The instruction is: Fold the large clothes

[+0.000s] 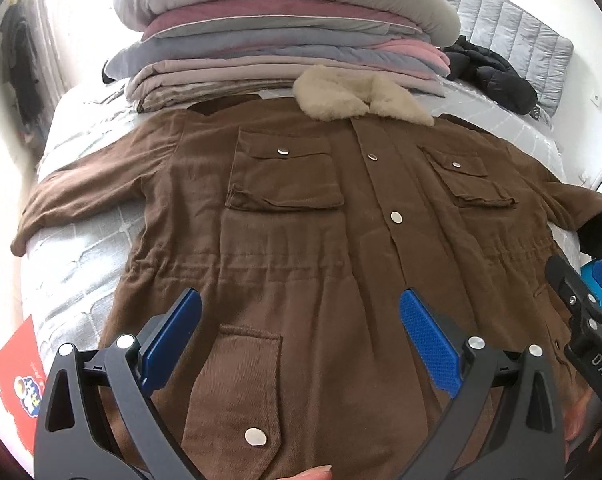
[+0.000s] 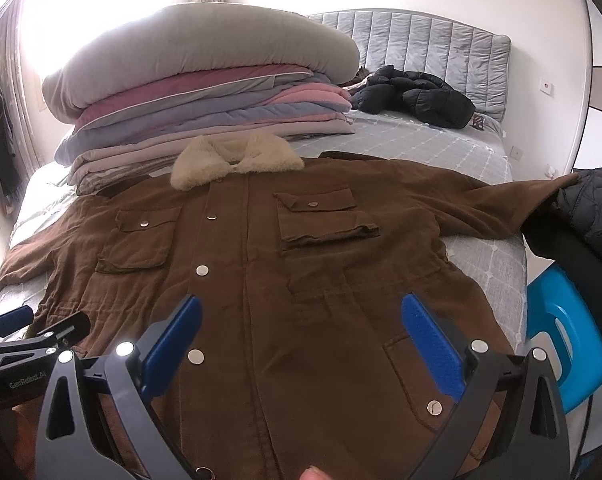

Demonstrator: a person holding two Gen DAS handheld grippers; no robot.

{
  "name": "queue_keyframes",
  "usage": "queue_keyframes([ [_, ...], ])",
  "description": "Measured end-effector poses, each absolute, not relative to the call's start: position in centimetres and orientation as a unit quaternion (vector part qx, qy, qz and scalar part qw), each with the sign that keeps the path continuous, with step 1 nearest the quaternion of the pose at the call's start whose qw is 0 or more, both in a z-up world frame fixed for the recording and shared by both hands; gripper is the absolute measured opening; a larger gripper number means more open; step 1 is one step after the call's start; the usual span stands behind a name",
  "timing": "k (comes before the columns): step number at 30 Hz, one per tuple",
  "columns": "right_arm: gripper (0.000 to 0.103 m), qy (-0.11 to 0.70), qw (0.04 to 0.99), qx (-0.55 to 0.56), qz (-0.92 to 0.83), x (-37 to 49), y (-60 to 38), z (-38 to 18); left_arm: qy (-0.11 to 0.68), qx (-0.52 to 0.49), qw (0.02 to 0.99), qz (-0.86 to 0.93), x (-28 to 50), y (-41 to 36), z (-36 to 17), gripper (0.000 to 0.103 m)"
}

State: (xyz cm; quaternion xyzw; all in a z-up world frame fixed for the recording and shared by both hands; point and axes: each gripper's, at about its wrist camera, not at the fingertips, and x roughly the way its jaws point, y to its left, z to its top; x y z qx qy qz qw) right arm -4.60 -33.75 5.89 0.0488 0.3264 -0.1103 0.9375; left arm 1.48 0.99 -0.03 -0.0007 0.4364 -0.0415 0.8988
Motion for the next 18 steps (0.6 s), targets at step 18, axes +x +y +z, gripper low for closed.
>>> queue_keyframes([
  [18, 0.096, 0.328, 0.937, 0.048, -0.11, -4.61, -33.66, 5.84, 0.439, 0.008, 0.898, -0.034, 1.42, 0.79, -0.3, 0.096],
])
